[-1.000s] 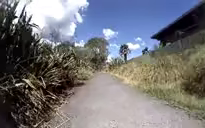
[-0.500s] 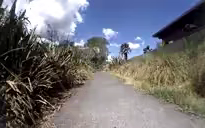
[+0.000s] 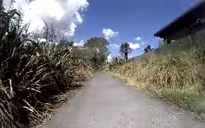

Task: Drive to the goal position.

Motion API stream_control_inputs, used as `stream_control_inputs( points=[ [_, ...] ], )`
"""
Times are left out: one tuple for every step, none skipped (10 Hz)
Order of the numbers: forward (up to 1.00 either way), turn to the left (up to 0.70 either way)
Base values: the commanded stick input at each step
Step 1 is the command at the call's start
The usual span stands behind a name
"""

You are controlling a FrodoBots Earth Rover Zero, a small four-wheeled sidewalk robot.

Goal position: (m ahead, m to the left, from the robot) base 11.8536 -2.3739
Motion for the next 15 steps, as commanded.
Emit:
stream_control_inputs(
  points=[
    [0.70,0.03],
    [0.70,0.03],
    [0.70,0.02],
    [0.70,0.00],
    [0.70,0.00],
    [0.70,0.00],
    [0.70,0.00],
    [0.70,0.00],
    [0.70,0.00],
    [0.70,0.00],
    [0.70,0.00],
    [0.70,0.00],
    [0.70,0.00],
    [0.70,0.00],
    [0.70,0.00]
  ],
)
